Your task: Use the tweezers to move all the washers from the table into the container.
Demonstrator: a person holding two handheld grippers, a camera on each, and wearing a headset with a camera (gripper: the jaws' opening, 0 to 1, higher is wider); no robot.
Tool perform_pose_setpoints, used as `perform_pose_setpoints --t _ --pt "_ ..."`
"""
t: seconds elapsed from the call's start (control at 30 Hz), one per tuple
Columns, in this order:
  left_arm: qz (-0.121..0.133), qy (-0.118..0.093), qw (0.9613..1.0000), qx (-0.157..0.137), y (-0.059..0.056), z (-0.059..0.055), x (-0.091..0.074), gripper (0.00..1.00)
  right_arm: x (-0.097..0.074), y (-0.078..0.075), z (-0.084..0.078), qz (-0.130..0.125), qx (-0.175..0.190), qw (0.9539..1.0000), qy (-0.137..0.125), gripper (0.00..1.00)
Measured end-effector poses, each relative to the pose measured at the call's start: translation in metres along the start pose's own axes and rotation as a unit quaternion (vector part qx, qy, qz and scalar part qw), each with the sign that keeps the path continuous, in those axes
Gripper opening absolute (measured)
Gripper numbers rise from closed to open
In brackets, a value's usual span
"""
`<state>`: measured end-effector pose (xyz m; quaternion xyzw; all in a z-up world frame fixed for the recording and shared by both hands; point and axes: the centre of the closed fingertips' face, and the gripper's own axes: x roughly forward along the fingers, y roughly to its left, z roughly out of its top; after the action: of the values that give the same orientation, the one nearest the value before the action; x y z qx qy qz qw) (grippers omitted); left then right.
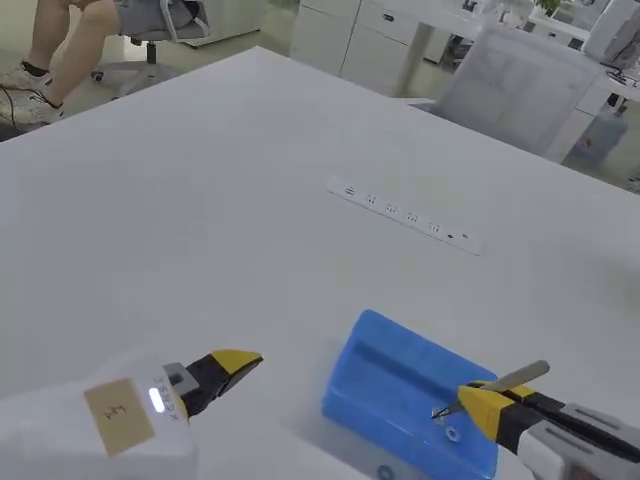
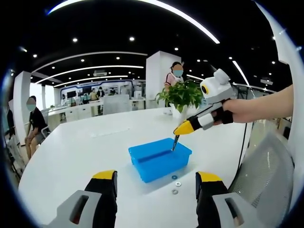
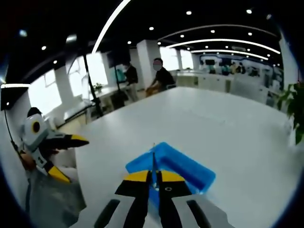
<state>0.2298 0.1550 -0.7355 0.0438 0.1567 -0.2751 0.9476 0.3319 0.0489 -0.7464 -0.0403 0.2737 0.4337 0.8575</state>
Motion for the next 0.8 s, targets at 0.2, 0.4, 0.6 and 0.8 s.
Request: perform_pose_setpoints --t 0.2,0.4,0.6,0.8 --pt "-0.001 0.003 1.0 -0.001 0.001 -0.002 0.0 0.66 0.004 -0.007 -0.002 -0.008 0.006 0.9999 0.005 0.03" --pt "-0.005 0.005 1.0 0.002 0.0 -0.004 0.0 0.66 0.01 -0.018 -0.008 -0.015 0.008 0.9997 0.015 0.03" --pt "-0.007 0.0 1.0 -0.001 0.0 -0.003 -0.001 0.66 0.018 -0.025 -0.016 -0.015 0.001 0.9993 0.033 0.03" --pt "-0.007 0.0 1.0 -0.002 0.0 -0.004 -0.001 0.66 0.027 -0.032 -0.024 -0.015 -0.003 0.9987 0.049 0.03"
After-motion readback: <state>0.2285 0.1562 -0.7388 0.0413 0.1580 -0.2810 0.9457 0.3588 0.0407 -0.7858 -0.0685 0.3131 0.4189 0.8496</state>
